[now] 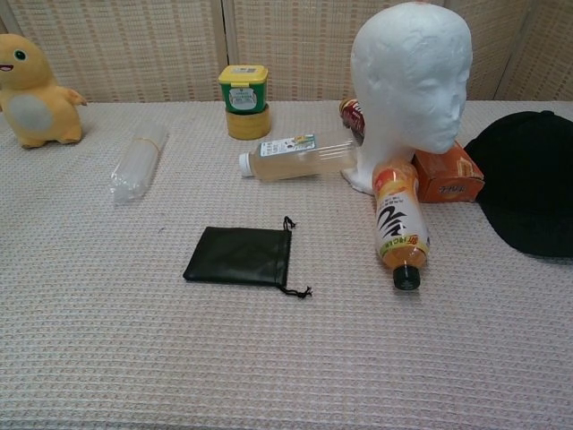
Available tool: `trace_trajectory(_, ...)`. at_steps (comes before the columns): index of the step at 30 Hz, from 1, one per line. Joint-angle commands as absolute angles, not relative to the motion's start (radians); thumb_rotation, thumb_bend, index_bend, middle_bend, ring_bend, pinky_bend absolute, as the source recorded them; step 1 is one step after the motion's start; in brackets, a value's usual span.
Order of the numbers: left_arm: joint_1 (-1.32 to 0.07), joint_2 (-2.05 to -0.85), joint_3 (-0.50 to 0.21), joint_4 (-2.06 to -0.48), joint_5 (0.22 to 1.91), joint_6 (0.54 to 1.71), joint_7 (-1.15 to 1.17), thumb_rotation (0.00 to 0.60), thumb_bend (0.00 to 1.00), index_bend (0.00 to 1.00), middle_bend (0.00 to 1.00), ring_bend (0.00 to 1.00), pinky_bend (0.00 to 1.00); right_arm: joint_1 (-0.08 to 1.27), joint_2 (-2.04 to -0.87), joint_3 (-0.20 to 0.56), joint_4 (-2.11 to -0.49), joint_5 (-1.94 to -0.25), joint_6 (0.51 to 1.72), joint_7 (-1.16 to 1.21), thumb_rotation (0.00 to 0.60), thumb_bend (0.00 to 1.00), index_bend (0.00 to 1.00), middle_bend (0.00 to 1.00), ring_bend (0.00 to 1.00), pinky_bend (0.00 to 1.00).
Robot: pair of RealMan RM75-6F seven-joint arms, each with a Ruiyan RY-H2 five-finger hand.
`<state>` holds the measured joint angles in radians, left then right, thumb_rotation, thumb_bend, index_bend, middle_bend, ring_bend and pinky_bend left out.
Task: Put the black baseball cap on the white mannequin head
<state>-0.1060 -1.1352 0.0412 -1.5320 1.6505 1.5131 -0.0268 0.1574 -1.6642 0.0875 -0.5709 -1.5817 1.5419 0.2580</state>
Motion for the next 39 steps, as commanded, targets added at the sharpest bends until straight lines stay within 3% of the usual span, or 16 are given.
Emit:
trace_trajectory(1,-0.105,-1.129,0.044,-1.535,1.657,1.516,-0.037,0.6,0.22,0.04,0.0,0.0,0.03,0.183,-1.885,0.116,-0.283,-1.541,1.507,0.459,0.6,0.15,0.39,0.0,0.0,0.0)
trace_trajectory(9,-0.101,-1.121,0.041,-1.539,1.651,1.523,-0.05,0.6,0.2,0.04,0.0,0.0,0.03,0.194,-1.981,0.134,-0.175,-1.492,1.386,0.55,0.6,0.15,0.39,0.0,0.0,0.0)
trace_trajectory(39,-0.084,-1.118,0.005,-1.533,1.599,1.547,-0.046,0.6,0.19,0.04,0.0,0.0,0.03,0.327,-2.098,0.164,-0.125,-1.43,1.283,0.532,0.6,0.18,0.41,0.0,0.0,0.0)
